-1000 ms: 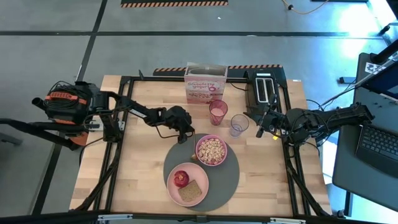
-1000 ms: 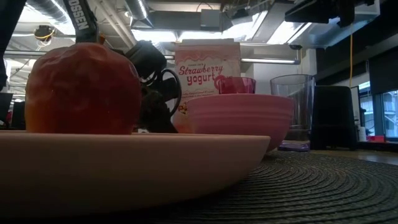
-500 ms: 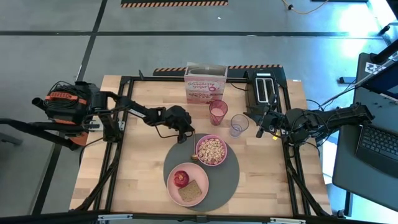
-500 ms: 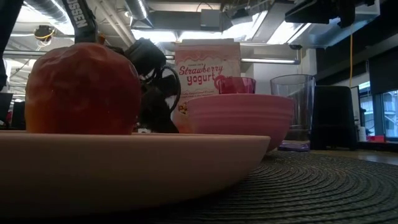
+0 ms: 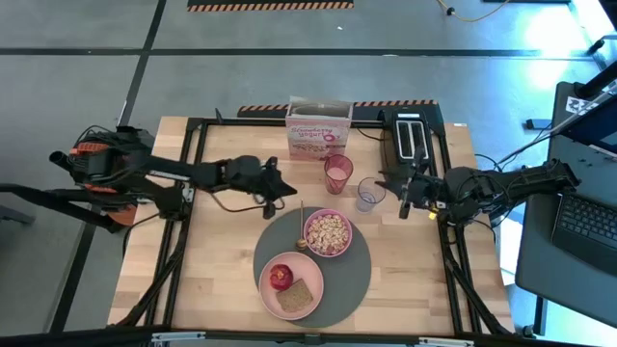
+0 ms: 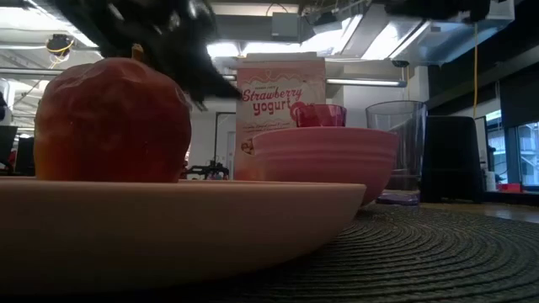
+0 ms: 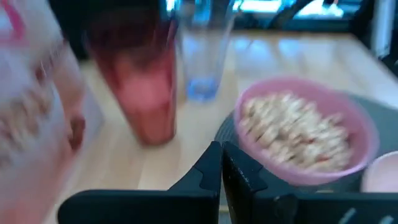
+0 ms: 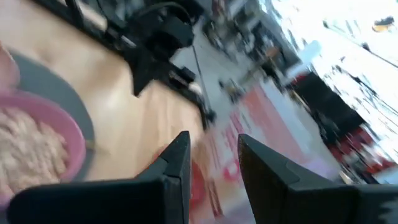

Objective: Arrange a breakfast setting
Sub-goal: Move the transparent cup to the right of the pink cup of milk

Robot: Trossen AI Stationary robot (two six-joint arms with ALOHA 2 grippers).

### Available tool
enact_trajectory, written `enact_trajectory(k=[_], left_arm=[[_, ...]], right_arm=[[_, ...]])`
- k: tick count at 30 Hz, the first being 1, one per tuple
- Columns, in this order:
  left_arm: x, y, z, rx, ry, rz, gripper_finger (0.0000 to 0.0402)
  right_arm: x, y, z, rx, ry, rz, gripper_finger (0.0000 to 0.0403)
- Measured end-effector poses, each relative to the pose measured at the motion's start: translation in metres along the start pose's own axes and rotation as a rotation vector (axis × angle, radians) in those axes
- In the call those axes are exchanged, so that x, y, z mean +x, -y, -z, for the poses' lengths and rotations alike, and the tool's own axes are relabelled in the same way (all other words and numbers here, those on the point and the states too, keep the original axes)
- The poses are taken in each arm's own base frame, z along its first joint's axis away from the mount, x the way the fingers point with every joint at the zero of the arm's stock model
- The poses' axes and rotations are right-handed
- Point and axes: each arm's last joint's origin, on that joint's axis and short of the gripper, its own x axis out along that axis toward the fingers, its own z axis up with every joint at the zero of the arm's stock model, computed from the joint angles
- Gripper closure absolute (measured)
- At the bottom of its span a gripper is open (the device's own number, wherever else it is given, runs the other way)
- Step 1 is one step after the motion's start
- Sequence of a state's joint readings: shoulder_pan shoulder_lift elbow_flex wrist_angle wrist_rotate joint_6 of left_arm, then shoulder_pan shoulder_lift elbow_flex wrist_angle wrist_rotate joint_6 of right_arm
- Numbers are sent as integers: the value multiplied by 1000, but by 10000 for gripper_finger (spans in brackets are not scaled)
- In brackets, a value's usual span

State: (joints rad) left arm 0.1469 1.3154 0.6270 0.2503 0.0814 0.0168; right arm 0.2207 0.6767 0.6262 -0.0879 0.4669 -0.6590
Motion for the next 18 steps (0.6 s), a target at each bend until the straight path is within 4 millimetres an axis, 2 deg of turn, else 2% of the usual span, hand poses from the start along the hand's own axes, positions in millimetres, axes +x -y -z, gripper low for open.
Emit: enact_trajectory(k=[4, 8, 11, 15, 18], left_arm=[[-36, 21, -19, 71, 190, 19, 397], [-66, 37, -19, 127, 337, 83, 397], [-84, 40, -12, 147, 416, 99, 397], [-103, 39, -1, 159, 507, 109, 397], [-119, 36, 6, 183, 603, 106, 397]], right_arm=[[1, 0, -8, 52, 194, -20, 299], [0, -12, 4, 55, 354, 23, 299], [-15, -6, 8, 80, 485, 94, 299], [-38, -3, 13, 70, 671, 44, 299], [-51, 1, 18, 67, 724, 41, 299]])
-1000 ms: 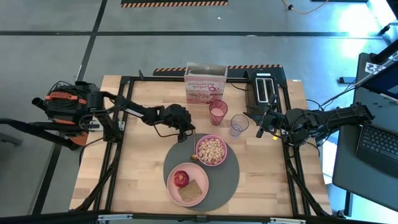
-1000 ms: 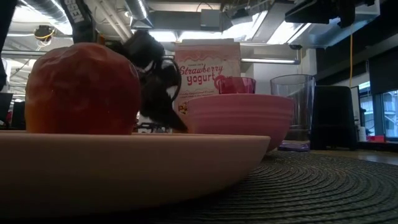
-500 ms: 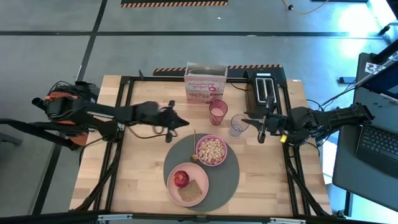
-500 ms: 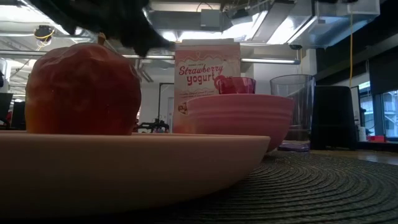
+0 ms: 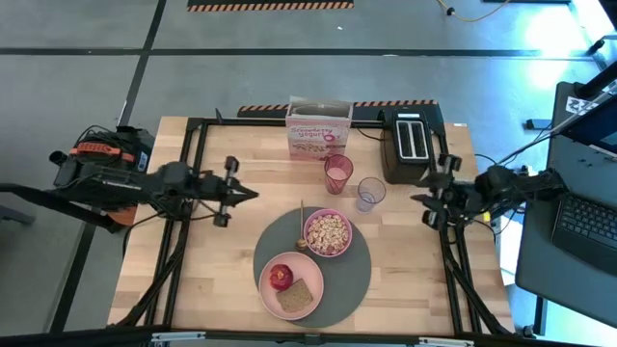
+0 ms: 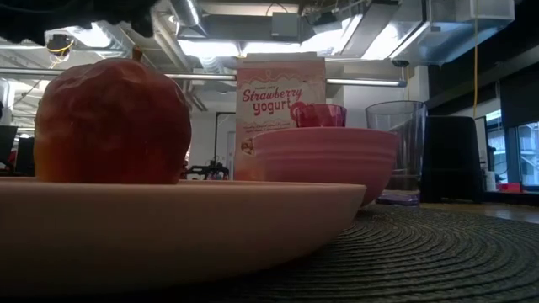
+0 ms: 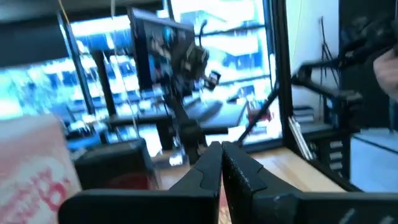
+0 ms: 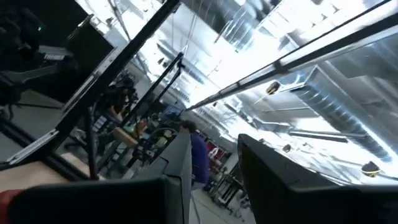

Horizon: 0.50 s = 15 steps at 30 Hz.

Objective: Arrange a breakfast setting
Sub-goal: Move the transparent cup to the right of the pink cup of milk

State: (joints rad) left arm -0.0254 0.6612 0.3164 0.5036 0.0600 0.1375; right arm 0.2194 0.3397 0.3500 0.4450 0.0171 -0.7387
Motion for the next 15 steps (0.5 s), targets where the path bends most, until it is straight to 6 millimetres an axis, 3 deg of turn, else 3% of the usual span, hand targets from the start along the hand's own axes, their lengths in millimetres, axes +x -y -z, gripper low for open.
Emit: enact_trajectory(k=[10, 15], left_arm=[[-37, -8, 9, -15, 116, -27, 397], [-49, -6, 26, -39, 124, -46, 397]], right_arm=[[-22, 7, 9, 86, -106, -27, 299], [-30, 3, 23, 116, -164, 12, 299]])
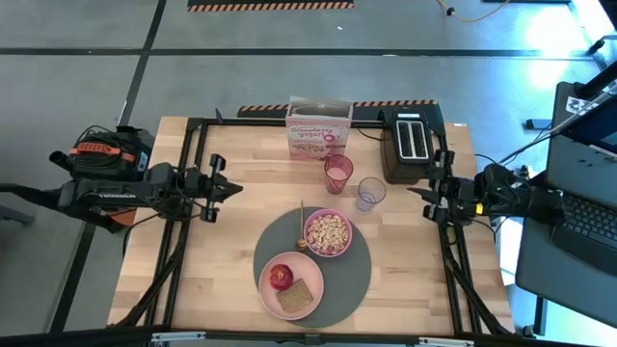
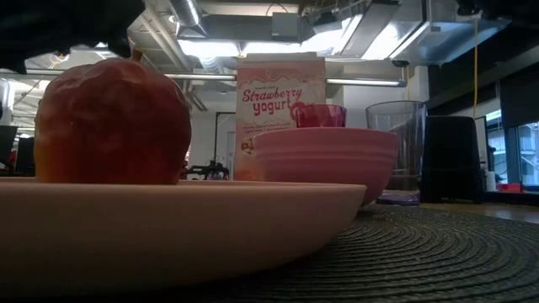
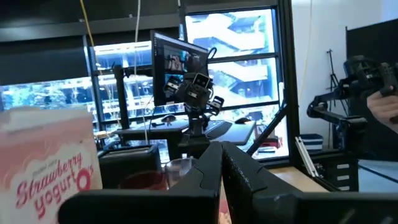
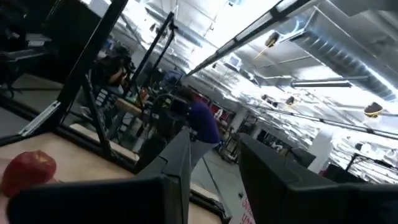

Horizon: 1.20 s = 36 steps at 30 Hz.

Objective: Arrange a breakfast setting
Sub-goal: Move the transparent cup to the right of the pink cup of milk

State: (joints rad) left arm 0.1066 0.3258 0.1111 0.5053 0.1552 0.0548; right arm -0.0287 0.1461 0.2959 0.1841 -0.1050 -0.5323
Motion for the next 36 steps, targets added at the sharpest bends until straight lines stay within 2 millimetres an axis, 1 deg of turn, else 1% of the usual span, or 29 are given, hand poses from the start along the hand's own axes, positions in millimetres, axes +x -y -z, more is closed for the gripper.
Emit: enact_trajectory(k=[5, 6, 9, 12, 15, 19, 23, 26, 29, 36], left_arm=[[-15, 3, 20, -43, 14, -23, 397], [-16, 3, 22, -54, 11, -24, 397], [-21, 4, 23, -63, -13, -26, 397], [-25, 4, 23, -57, -19, -51, 397], [-29, 3, 25, -58, -44, -99, 397], [-29, 3, 34, -100, -127, -109, 397], [-31, 4, 43, -126, -220, -107, 397], [-32, 4, 47, -132, -270, -114, 397], [-31, 5, 49, -151, -289, -108, 397], [-28, 8, 55, -169, -356, -87, 397]], right_arm=[[-12, -11, 14, 58, 92, -16, 299], [-15, -13, 18, 74, 104, -11, 299], [-15, -21, 31, 135, 122, -14, 299], [-15, -28, 43, 169, 104, -25, 299], [-16, -36, 57, 220, 58, -26, 299], [-16, -39, 64, 291, -27, -42, 299], [-16, -42, 68, 333, -65, -80, 299], [-17, -47, 76, 364, -155, -119, 299], [-19, -52, 84, 382, -263, -136, 299], [-16, -56, 94, 459, -377, -128, 299]])
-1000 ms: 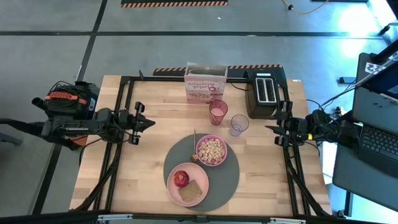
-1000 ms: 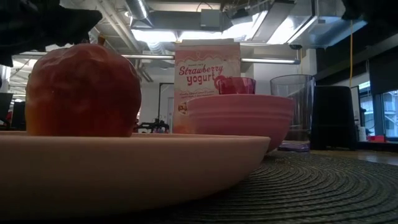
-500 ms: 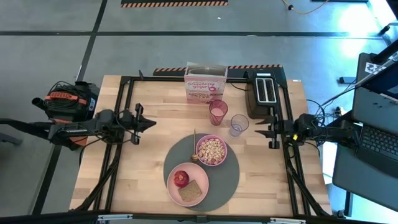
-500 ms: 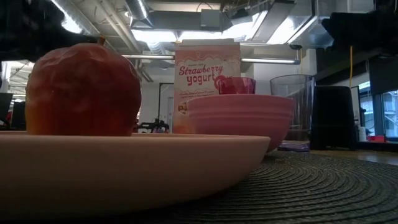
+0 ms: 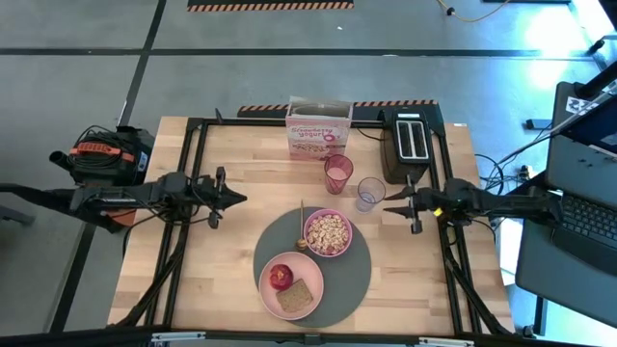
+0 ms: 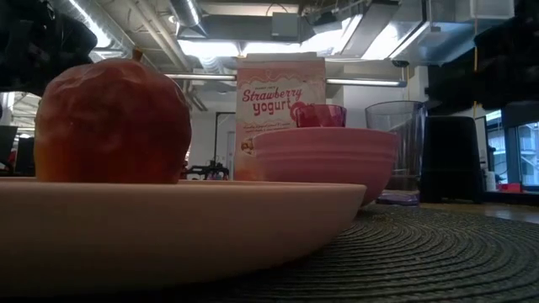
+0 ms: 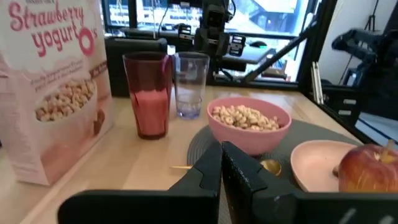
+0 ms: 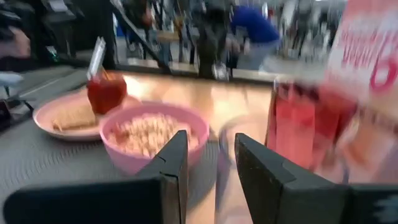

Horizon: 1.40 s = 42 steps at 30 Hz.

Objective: Arrange a breakfast setting
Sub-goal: Move the transparent cup to the right of the pink cup of milk

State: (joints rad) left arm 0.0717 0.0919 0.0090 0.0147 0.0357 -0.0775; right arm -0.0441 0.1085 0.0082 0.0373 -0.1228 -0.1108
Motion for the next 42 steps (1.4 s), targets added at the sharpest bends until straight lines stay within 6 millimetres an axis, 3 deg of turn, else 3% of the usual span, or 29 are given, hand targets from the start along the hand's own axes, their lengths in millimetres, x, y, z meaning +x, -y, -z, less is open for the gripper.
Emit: enact_trajectory(k=[11, 26, 34, 42], left_arm=[[2, 1, 3, -47, -43, 3, 397], [2, 1, 3, -44, -40, 0, 397], [2, -1, 3, -43, -35, -46, 397], [2, -1, 3, -42, -33, -69, 397]], right_arm=[[11, 0, 21, 107, -236, 29, 299], [11, -1, 16, 95, -186, -39, 299], [13, -1, 17, -36, -208, 37, 299], [23, -18, 18, -237, -232, 58, 299]])
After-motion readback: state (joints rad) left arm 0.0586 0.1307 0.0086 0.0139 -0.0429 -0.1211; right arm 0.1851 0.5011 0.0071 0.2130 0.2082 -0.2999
